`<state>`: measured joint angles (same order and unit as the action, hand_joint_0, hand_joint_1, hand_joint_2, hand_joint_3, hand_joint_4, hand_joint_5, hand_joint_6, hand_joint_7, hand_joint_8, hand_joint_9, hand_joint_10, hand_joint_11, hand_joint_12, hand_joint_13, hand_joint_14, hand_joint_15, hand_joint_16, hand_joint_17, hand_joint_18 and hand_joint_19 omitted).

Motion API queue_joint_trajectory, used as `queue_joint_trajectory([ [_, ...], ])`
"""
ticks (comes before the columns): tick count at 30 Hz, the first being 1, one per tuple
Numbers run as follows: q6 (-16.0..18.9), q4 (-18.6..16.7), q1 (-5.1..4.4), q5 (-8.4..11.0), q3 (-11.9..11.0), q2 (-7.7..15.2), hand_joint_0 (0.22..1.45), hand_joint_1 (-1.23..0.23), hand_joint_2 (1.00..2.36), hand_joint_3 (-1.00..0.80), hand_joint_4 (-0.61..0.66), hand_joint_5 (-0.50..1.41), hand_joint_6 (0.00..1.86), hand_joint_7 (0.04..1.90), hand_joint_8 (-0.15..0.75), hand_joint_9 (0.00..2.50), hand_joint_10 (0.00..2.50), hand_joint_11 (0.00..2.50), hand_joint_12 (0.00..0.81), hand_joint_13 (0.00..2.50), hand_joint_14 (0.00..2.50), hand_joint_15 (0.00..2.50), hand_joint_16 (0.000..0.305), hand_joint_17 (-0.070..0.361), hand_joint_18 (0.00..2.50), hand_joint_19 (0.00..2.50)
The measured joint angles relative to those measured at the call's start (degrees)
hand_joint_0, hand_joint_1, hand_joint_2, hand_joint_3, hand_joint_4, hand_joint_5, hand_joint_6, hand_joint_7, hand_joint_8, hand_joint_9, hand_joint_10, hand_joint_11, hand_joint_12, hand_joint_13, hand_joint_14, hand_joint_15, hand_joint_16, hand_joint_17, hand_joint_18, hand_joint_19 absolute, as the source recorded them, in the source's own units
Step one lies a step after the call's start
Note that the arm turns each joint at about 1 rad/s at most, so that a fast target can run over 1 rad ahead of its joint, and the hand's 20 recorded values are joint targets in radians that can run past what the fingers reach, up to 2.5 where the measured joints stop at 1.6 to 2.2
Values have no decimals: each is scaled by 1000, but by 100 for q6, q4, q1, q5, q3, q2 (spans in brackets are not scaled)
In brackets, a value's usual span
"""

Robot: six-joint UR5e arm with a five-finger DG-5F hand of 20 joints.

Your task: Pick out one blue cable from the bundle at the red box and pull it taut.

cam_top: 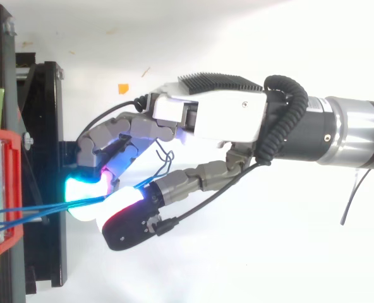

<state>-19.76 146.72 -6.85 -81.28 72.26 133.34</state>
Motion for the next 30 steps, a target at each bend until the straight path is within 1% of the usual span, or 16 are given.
queue_joint_trajectory([
  [2,155,136,4,-4,-75,-1,598,-652,1017,-262,127,-172,850,785,285,873,23,695,333,740,19,506,47,107,603,604],
  [3,235,258,6,-6,-126,-1,598,-661,1017,-260,127,-175,865,769,285,869,23,694,332,738,21,509,48,107,611,593],
  [6,341,528,7,-23,-233,0,598,-679,1017,-265,124,-178,883,746,286,864,23,703,332,736,20,516,48,108,611,601],
  [8,367,639,7,-49,-282,0,599,-692,1014,-313,144,-176,892,739,284,867,24,701,330,735,21,514,48,107,616,601],
  [10,377,687,8,-75,-302,0,598,-695,1013,-332,139,-174,900,731,288,890,23,705,331,741,20,515,47,107,616,594],
  [15,384,729,8,-126,-319,0,588,-656,1006,-450,141,-152,912,753,288,972,25,744,334,756,20,512,47,106,630,588],
  [17,387,736,9,-146,-320,0,589,-649,1004,-453,138,-146,913,771,294,1001,25,755,336,761,21,516,47,105,645,598],
  [19,396,735,12,-166,-321,0,590,-639,1005,-438,133,-146,913,782,294,1015,26,764,335,762,20,514,47,105,645,581],
  [20,411,733,14,-179,-322,0,591,-636,1009,-400,122,-144,919,788,293,1017,26,765,336,765,20,511,47,105,644,591],
  [21,428,731,15,-187,-323,0,599,-657,1014,-320,100,-136,938,796,297,1036,26,783,337,774,20,523,46,104,647,576],
  [22,449,730,16,-194,-324,0,596,-660,1016,-291,87,-132,945,796,297,1046,26,790,333,785,20,532,46,104,649,584],
  [24,520,728,21,-213,-324,0,597,-710,1020,-196,48,-122,954,834,298,1090,27,816,338,820,22,566,47,105,684,598],
  [27,648,732,27,-254,-323,0,611,-754,1020,-154,4,-115,950,908,305,1095,26,820,342,843,22,579,47,106,710,584],
  [30,790,748,35,-301,-323,0,624,-776,1020,-166,-6,-118,951,906,299,1094,27,819,341,848,22,582,47,105,730,600],
])
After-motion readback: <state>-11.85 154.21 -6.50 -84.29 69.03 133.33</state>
